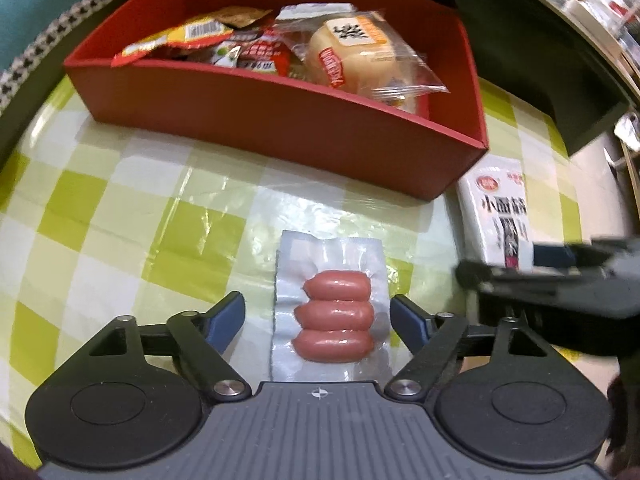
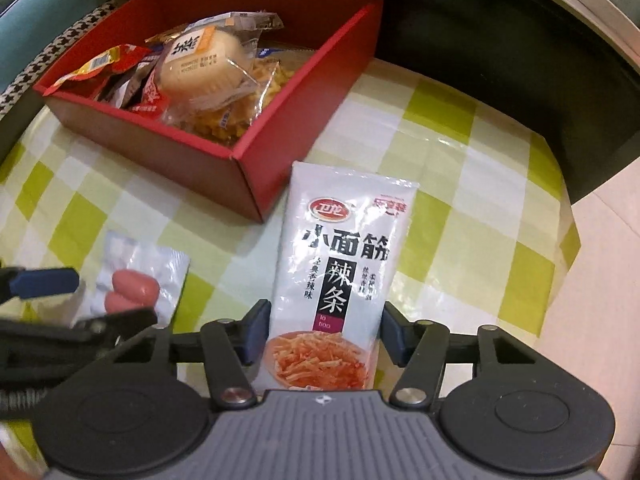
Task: Organize snacks
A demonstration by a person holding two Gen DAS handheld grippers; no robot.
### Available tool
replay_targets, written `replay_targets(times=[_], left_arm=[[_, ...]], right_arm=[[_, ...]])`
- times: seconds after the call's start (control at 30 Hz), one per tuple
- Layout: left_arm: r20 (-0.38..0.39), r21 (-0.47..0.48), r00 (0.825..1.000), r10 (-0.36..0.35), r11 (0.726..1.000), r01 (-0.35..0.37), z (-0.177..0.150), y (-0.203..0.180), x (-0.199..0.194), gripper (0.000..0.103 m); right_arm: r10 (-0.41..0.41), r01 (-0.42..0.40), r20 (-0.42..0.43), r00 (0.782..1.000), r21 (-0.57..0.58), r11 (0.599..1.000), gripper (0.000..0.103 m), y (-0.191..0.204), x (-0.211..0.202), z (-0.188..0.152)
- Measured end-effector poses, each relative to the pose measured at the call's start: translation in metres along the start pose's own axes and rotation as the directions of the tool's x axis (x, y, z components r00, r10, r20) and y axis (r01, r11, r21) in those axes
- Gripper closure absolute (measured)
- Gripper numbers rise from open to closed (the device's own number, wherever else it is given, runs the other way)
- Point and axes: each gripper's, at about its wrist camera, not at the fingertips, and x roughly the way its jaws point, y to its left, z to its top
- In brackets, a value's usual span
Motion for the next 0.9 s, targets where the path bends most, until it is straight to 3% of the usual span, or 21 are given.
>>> replay_targets(times=[0.17, 0.3, 0.37, 0.43, 0.5, 0.6, 0.73, 0.9], left_arm=[[-0.001, -0.050, 1.000, 0.011, 0.999, -0.011, 0.007, -0.007, 0.011, 0.022], [0.025, -0.004, 0.995, 0.096, 0.995, -0.095, 0.002, -0.021, 0.013, 0.033], [0.030, 0.004, 0.995, 0.099, 0.995, -0.099, -0.002, -0.022, 0.011, 0.037], [0.032, -0.003, 0.995, 0.094, 0.996, -0.094, -0.004, -0.020, 0.008, 0.040], [0.025, -0.006, 0.995, 0.102, 0.995, -0.101, -0.006, -0.015, 0.006, 0.040], [0.021, -0.014, 0.995, 0.099, 0.995, -0.099, -0.007, -0.010, 0.007, 0.040], [0.021, -0.011, 0.995, 0.096, 0.995, -0.096, -0.009, -0.007, 0.005, 0.037], [0.026, 0.003, 0.992, 0.123, 0.992, -0.123, -0.010, -0.011, 0.011, 0.023]], right_arm=[[-0.001, 0.000, 0.013, 1.000, 0.022, 1.000, 0.043, -0.007, 0.001, 0.002], [-0.006, 0.006, 0.025, 1.000, 0.001, 1.000, 0.042, -0.005, 0.001, 0.000], [0.004, -0.005, 0.023, 1.000, 0.006, 1.000, 0.038, -0.004, 0.001, -0.002], [0.015, -0.015, 0.017, 1.000, -0.019, 1.000, 0.025, 0.001, 0.002, -0.005], [-0.009, 0.010, 0.022, 1.000, -0.042, 0.999, 0.019, 0.006, 0.005, -0.005], [-0.032, 0.033, -0.007, 0.999, 0.040, 0.999, 0.000, -0.003, 0.013, -0.004], [-0.036, 0.036, 0.002, 0.999, 0.057, 0.998, 0.000, -0.004, 0.015, -0.005], [-0.050, 0.047, 0.028, 0.998, 0.106, 0.993, 0.000, -0.005, 0.012, -0.008]])
